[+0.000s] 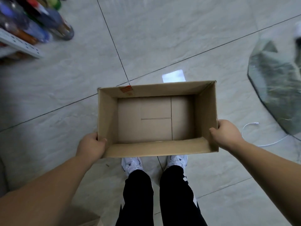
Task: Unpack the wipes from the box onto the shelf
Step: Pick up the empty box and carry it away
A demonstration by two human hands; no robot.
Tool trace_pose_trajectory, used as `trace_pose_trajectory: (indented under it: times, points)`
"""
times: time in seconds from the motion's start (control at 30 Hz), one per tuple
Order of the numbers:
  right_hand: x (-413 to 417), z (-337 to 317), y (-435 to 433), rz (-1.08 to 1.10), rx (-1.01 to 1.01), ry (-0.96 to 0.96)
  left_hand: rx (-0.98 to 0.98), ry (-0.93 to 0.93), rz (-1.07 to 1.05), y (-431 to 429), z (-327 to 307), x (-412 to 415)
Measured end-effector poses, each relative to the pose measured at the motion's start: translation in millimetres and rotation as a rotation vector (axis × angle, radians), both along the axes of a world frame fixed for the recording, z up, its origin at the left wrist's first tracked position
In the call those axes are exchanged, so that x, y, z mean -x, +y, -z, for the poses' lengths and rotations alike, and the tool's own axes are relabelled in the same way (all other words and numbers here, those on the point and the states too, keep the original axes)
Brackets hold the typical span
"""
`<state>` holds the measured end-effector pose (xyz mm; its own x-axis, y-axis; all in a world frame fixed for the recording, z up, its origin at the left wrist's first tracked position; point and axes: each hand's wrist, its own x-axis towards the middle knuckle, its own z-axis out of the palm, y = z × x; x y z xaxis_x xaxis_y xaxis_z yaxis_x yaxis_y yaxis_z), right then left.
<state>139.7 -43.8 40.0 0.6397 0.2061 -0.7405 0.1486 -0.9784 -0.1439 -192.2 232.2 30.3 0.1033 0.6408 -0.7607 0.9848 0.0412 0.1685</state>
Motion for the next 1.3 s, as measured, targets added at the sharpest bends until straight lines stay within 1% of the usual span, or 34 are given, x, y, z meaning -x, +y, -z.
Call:
trace_pose_trajectory:
  times: [0.17, 0.3, 0.43, 0.53, 0.67, 0.8, 0.93, 1.03, 1.2, 1.3]
  points:
    - [-19, -70, 18, -0.030, -0.074, -0.049, -0.056, -0.038, 0.021, 20, -74, -16]
    - [-33, -122, 35, -0.053, -0.082, -0.066, -0.121, -0.075, 0.025, 34, -133, -25]
    - [-44, -179, 51, -0.078, -0.104, -0.123, -0.159, -0.119, 0.046, 46, -191, -29]
    - [-52, -232, 67, -0.127, -0.111, -0.181, -0.200, -0.139, 0.057, 58, -242, -31]
    - [-63, -305, 94, -0.194, -0.168, -0.224, -0.264, -0.172, 0.082, 78, -320, -38]
    - [-74, -381, 120, -0.242, -0.219, -0.291, -0.268, -0.256, 0.085, 102, -392, -40]
    - [-79, -452, 141, -0.280, -0.249, -0.382, -0.369, -0.314, 0.132, 117, -464, -43]
    - [-80, -503, 152, -0.290, -0.307, -0.422, -0.425, -0.351, 0.123, 122, -516, -42]
    - [-88, -581, 168, -0.289, -0.415, -0.487, -0.546, -0.338, 0.127, 128, -599, -52]
    - [-95, -618, 177, -0.260, -0.454, -0.536, -0.615, -0.328, 0.116, 133, -638, -59]
